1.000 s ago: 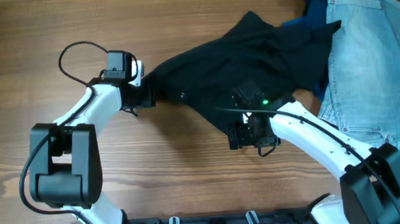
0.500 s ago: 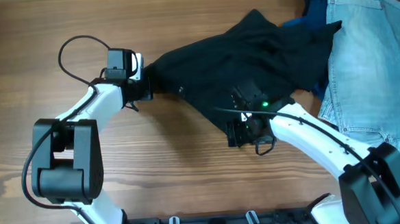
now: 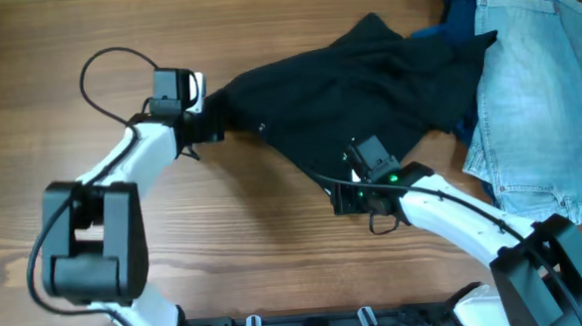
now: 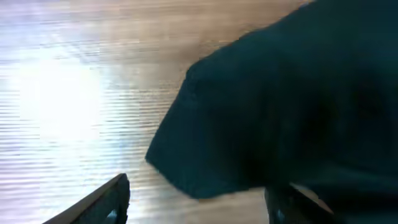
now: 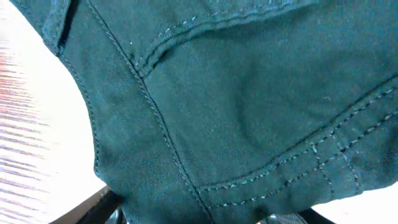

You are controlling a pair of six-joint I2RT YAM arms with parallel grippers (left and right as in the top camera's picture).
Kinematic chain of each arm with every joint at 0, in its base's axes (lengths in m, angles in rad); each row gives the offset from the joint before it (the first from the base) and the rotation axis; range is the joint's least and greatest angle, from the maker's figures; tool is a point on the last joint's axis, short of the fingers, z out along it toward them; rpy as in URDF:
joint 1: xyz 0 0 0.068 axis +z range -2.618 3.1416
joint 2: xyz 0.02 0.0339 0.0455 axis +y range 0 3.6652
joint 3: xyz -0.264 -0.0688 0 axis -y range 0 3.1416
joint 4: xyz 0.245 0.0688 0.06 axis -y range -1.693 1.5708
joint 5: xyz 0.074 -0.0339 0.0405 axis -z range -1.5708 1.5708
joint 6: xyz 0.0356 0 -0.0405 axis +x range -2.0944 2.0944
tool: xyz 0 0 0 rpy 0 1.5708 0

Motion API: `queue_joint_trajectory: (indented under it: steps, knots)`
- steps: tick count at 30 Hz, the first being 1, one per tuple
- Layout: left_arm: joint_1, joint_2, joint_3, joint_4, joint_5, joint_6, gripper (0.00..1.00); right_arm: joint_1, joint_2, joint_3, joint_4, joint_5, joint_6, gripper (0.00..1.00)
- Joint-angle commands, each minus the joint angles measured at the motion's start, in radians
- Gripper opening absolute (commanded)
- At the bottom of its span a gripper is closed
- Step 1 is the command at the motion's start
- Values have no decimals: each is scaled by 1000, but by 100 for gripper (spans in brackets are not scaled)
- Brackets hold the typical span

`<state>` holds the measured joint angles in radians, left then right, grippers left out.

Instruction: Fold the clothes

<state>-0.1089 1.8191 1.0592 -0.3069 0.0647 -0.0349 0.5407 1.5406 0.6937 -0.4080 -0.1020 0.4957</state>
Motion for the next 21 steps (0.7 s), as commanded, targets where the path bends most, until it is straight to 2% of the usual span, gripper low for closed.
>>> queue_joint_trajectory:
  steps: [1,4,5,9,14,21]
  knots:
    - [6,-118,7,-26,-36,5,71,3,40,-47,8,6,5,49]
    - [6,-161,7,-30,-88,5,77,3,40,-47,4,18,13,12]
    - [6,-166,7,-29,-105,5,78,3,40,-47,-3,33,35,4]
    - [8,-150,7,-11,-130,6,84,3,40,-47,-27,48,56,4]
    - [19,-92,7,34,-94,5,85,3,40,-47,-48,55,56,4]
    - [119,38,7,120,158,5,82,3,40,-47,-61,55,57,4]
